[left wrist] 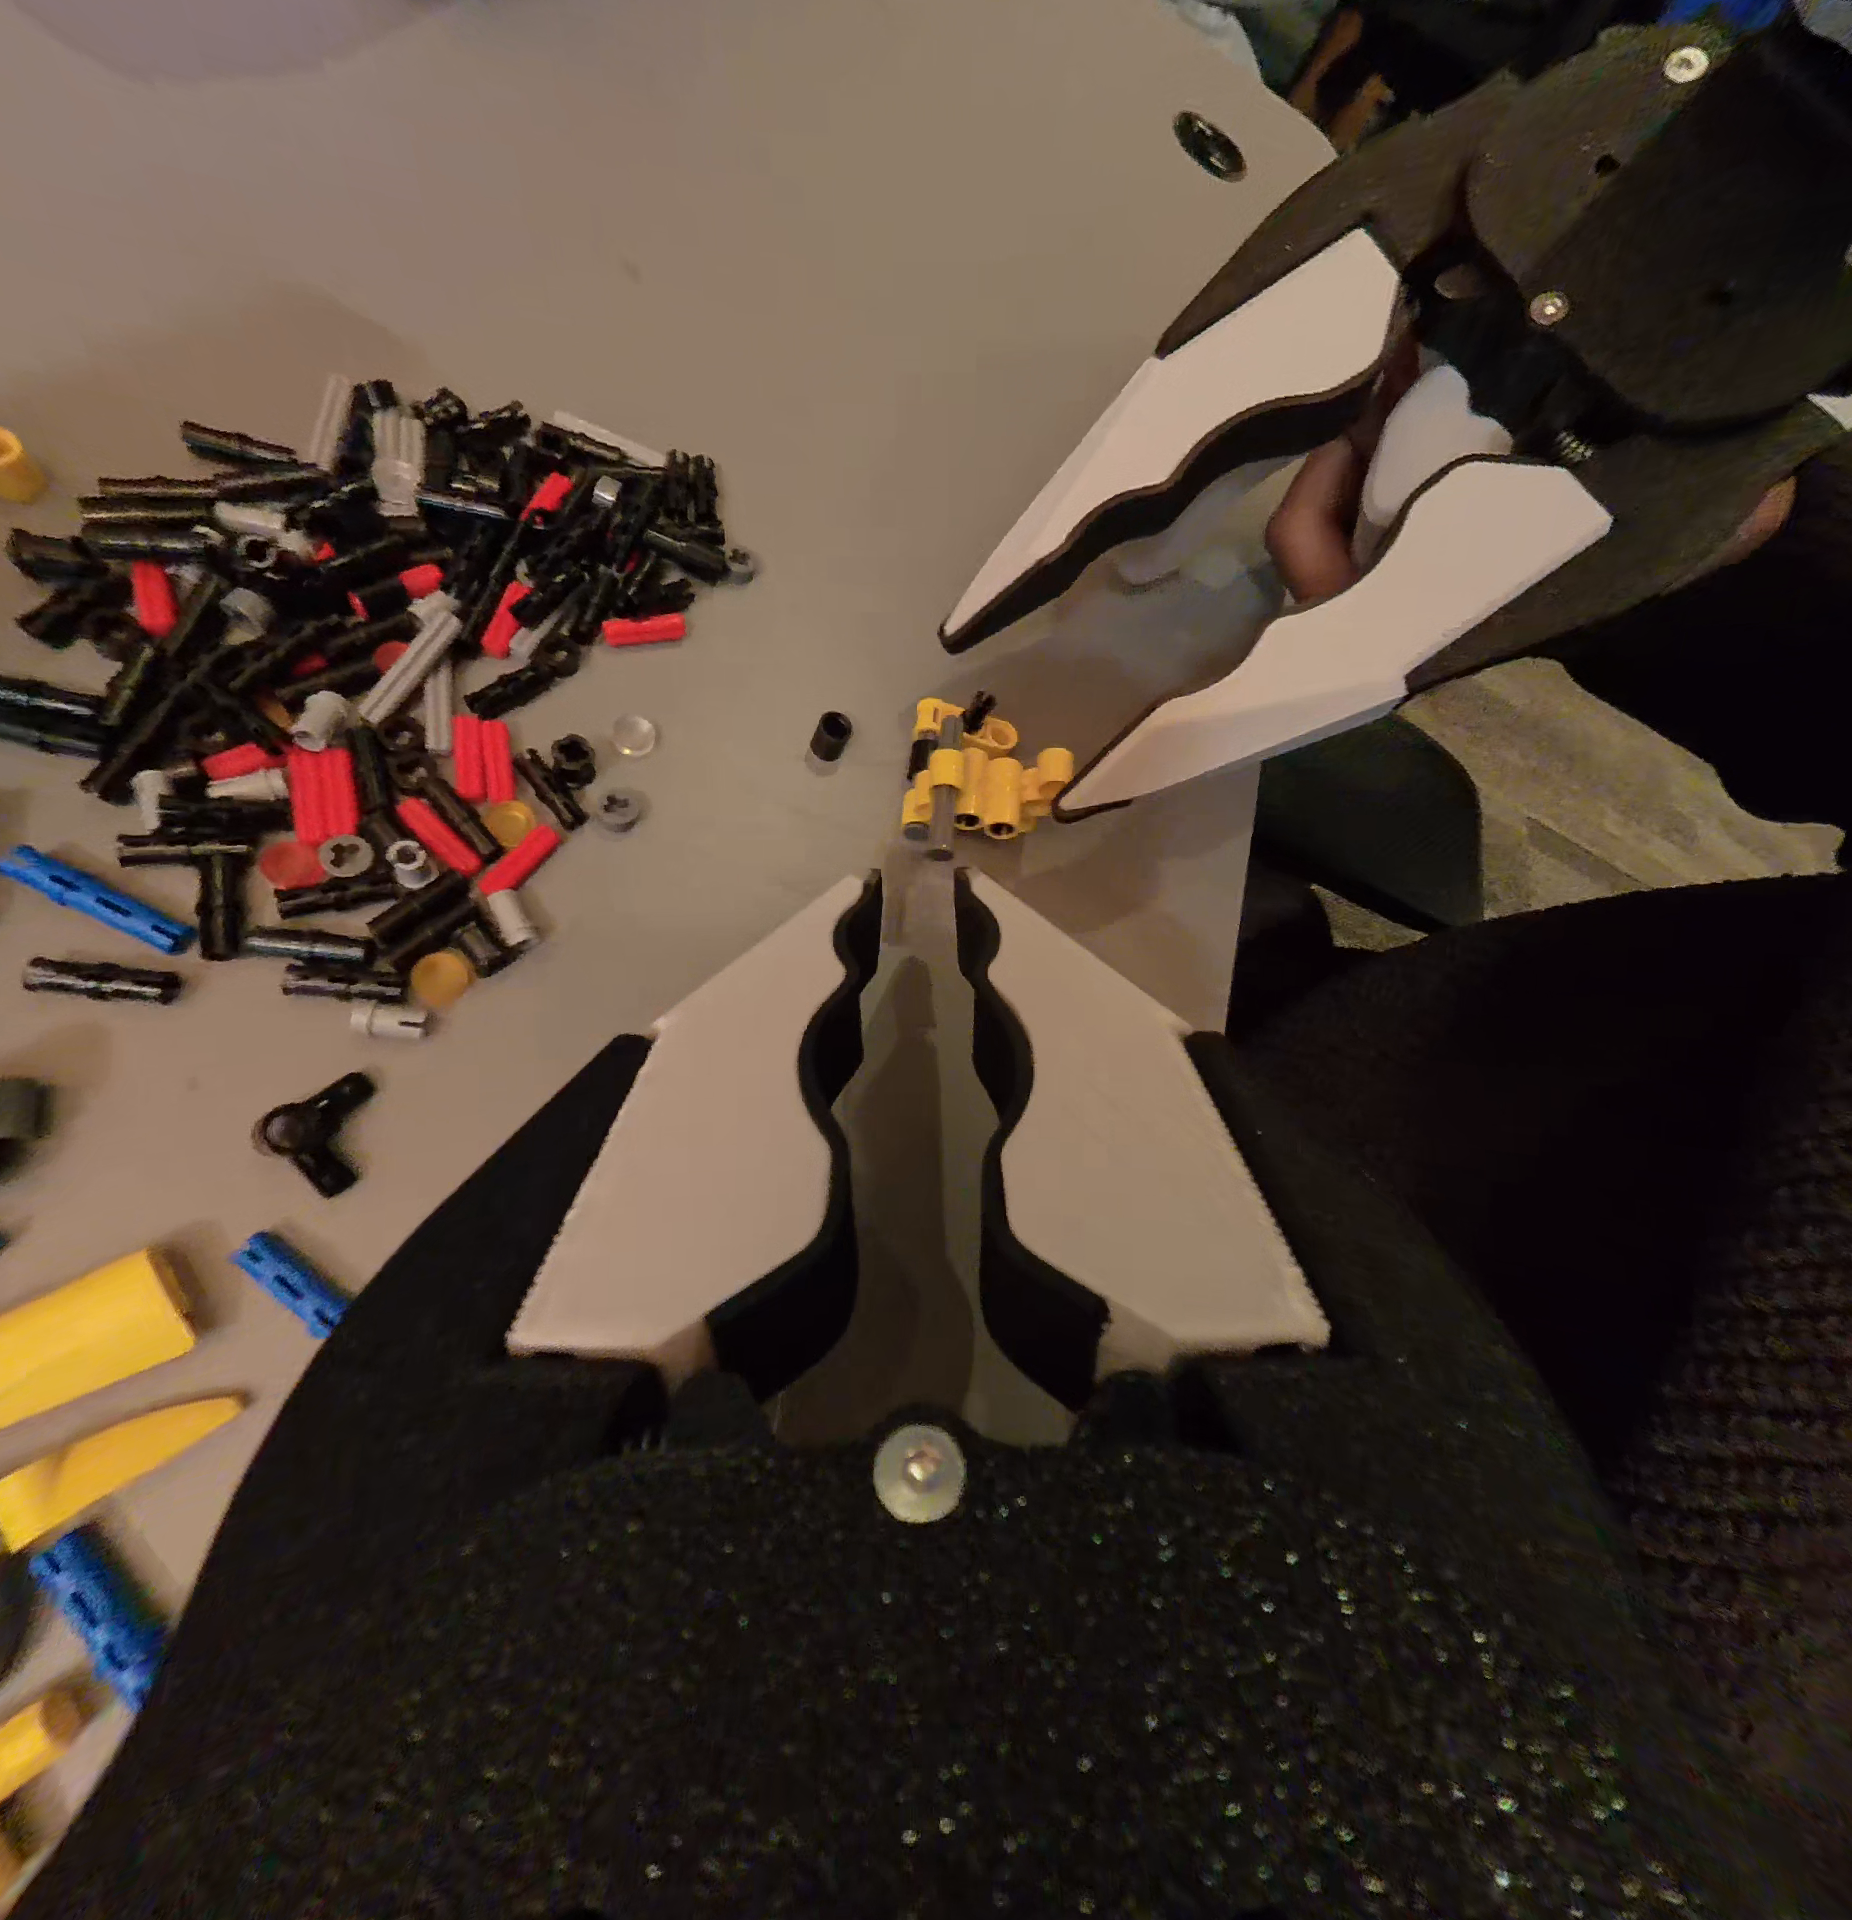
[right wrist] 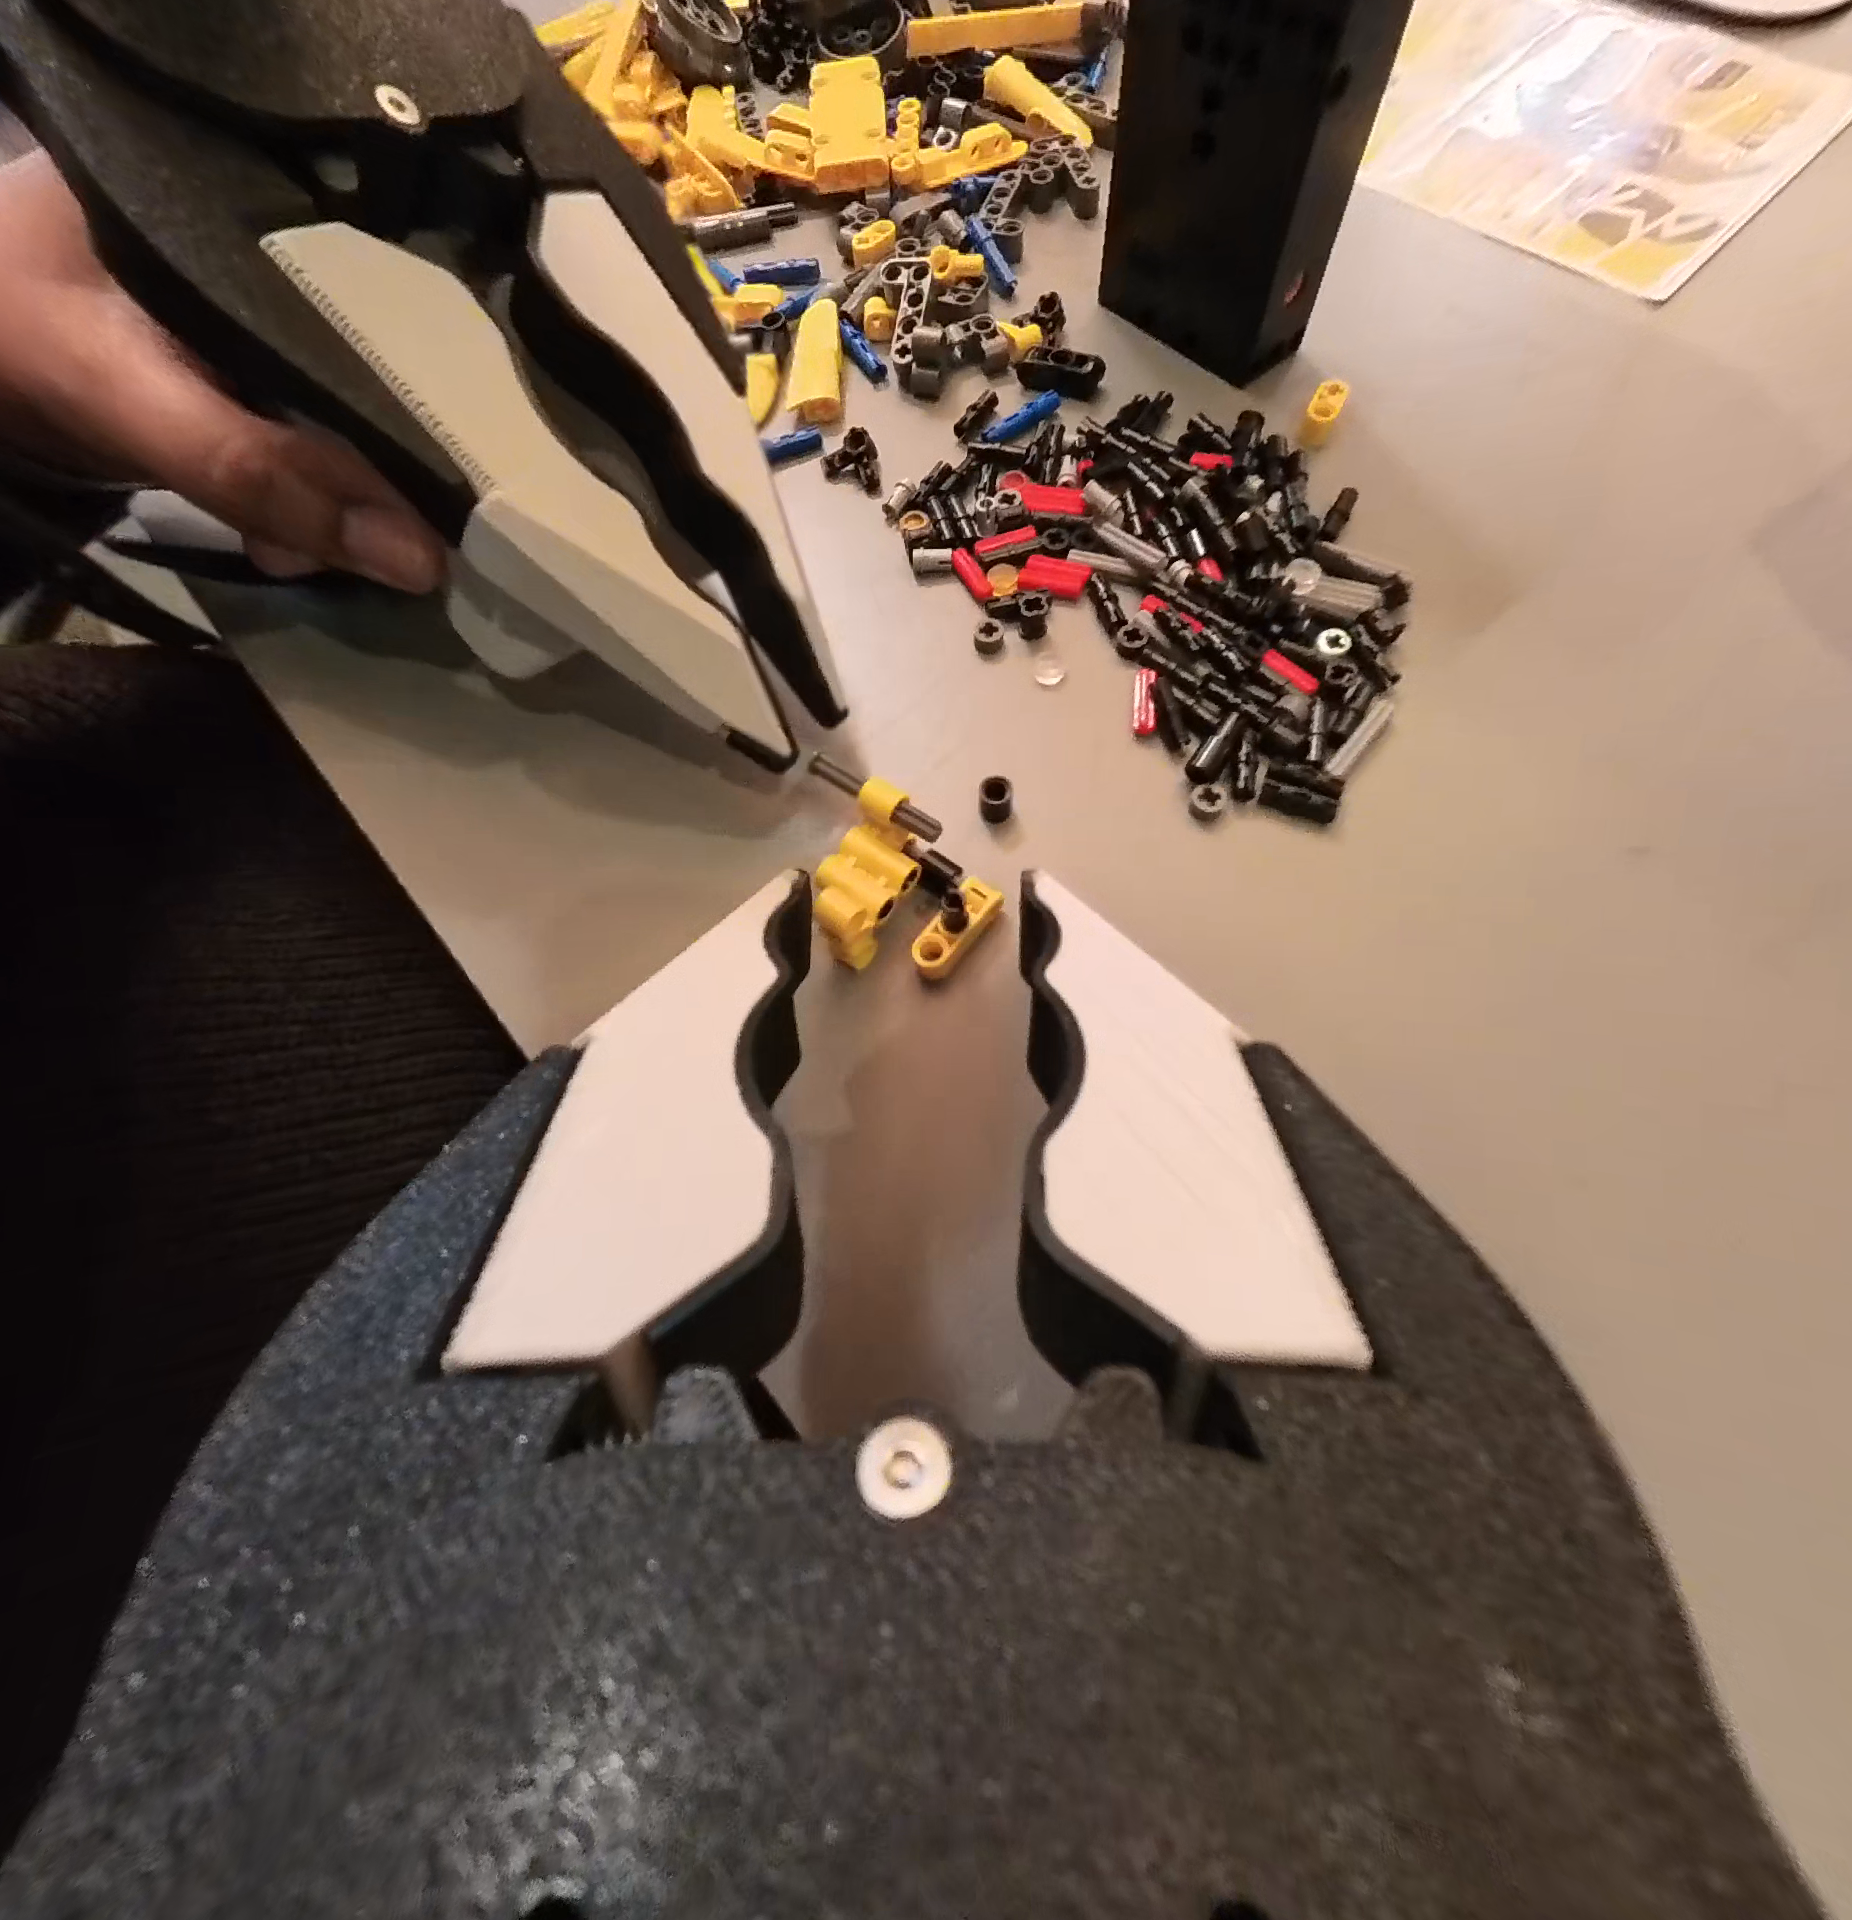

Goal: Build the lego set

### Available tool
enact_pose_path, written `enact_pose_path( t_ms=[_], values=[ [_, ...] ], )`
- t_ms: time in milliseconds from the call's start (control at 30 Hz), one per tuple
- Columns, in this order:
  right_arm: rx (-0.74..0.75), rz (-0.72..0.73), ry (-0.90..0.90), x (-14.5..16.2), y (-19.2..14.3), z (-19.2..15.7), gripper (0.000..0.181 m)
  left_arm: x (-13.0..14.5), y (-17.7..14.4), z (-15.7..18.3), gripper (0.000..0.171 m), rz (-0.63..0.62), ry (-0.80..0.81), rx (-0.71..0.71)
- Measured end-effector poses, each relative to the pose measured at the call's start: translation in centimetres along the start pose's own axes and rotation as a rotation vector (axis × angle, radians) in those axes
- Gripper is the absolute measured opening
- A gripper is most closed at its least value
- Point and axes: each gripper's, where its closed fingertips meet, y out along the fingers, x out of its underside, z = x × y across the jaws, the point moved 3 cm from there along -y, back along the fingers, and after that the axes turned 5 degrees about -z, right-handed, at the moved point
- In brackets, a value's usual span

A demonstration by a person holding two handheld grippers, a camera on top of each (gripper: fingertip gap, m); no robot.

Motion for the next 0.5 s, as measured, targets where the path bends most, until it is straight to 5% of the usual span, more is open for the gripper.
enact_pose_path(
  t_ms=[500],
  values=[
    [0.004, -0.059, 0.023, 1.0, 0.9, -0.1, 0.040, -0.9, 1.5, 0.9, 0.005, -0.014, 0.040, 0.007]
  ],
)
